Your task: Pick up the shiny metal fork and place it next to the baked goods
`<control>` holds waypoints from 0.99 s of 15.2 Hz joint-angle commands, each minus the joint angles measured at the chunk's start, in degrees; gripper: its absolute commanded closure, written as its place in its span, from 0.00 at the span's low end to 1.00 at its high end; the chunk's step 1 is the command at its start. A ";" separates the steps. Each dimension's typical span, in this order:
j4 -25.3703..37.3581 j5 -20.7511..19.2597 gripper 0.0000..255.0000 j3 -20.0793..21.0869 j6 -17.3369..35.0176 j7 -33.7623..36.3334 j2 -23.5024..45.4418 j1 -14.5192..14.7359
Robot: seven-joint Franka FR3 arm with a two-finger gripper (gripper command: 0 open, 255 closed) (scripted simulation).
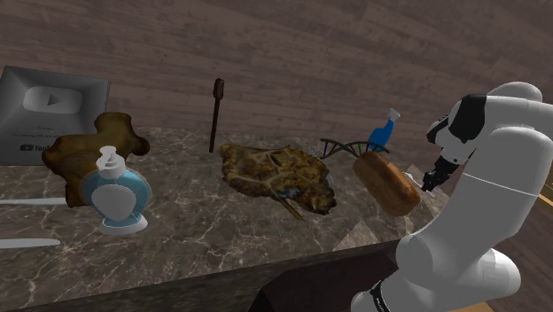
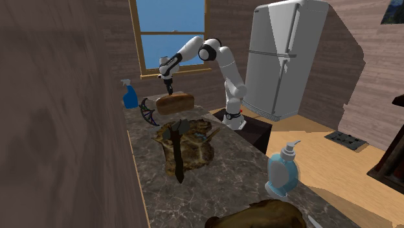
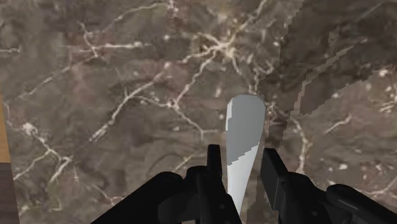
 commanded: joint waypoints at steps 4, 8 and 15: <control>0.02 0.03 0.00 0.04 0.02 -0.02 0.05 -0.01; 0.80 -0.76 0.00 -0.41 -1.56 0.50 -0.94 0.39; 3.53 -2.66 0.00 -1.38 -6.12 1.74 -3.27 1.24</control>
